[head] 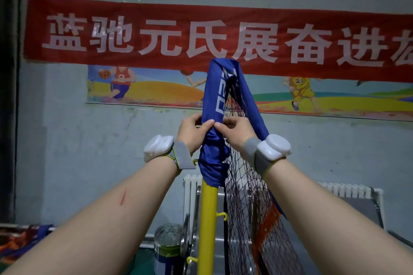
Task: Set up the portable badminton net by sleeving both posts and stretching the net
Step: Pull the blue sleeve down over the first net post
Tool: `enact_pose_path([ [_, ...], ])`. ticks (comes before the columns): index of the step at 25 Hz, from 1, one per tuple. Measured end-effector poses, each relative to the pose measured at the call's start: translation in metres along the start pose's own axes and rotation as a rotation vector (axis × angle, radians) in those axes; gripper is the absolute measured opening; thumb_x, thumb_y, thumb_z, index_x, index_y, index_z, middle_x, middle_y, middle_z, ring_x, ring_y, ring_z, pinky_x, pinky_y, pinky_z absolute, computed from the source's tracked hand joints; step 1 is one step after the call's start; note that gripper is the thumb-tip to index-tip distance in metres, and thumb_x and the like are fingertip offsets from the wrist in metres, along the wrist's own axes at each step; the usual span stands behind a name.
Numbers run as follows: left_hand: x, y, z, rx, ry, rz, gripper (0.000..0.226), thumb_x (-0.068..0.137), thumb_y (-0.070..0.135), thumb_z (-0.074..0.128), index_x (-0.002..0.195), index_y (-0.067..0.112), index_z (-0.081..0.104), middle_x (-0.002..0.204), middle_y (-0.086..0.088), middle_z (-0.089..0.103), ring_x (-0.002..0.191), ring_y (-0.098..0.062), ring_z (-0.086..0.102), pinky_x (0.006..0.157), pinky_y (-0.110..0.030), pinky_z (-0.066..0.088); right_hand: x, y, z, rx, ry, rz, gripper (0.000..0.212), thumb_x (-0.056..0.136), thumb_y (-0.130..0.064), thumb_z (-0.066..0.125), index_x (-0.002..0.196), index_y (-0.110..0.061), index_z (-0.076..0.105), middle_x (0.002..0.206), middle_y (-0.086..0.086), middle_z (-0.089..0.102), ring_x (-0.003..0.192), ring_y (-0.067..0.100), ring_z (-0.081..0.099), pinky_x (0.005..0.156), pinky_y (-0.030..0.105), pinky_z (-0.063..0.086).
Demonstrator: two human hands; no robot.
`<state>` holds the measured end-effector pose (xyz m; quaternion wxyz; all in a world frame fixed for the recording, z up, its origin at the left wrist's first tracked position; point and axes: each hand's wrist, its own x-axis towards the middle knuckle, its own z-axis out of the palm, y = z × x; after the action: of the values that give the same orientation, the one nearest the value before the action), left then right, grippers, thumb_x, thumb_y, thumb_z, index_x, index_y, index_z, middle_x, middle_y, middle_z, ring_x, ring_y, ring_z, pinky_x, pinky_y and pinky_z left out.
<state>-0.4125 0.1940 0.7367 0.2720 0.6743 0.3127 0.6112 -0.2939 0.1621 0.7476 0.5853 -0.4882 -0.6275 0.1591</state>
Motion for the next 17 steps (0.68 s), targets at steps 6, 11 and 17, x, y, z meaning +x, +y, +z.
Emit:
enact_pose_path([
  [6, -0.015, -0.014, -0.001, 0.021, -0.027, -0.056, 0.031, 0.09, 0.016, 0.056, 0.118, 0.001, 0.059, 0.114, -0.017, 0.065, 0.104, -0.029, 0.062, 0.095, -0.044, 0.05, -0.018, 0.009, 0.002, -0.027, -0.016, 0.03, 0.031, 0.087, -0.014, 0.062, 0.112, 0.004, 0.058, 0.11, 0.017, 0.064, 0.099, 0.022, 0.06, 0.083, 0.024, 0.045],
  [11, -0.026, -0.021, -0.006, 0.124, -0.105, -0.093, 0.027, 0.092, 0.018, 0.053, 0.111, 0.002, 0.063, 0.11, -0.018, 0.067, 0.101, -0.03, 0.063, 0.093, -0.043, 0.05, -0.025, 0.013, 0.001, -0.123, -0.059, 0.086, 0.037, 0.082, -0.019, 0.068, 0.108, 0.005, 0.057, 0.104, 0.017, 0.064, 0.1, 0.03, 0.061, 0.088, 0.035, 0.049],
  [17, 0.003, 0.009, -0.021, 0.181, -0.106, -0.164, 0.064, 0.09, 0.041, 0.051, 0.138, 0.004, 0.032, 0.125, -0.011, 0.054, 0.117, -0.027, 0.054, 0.105, -0.044, 0.041, -0.01, -0.014, -0.011, -0.41, -0.121, 0.111, 0.043, 0.084, -0.037, 0.063, 0.11, -0.003, 0.059, 0.096, 0.009, 0.058, 0.095, 0.026, 0.058, 0.079, 0.028, 0.041],
])
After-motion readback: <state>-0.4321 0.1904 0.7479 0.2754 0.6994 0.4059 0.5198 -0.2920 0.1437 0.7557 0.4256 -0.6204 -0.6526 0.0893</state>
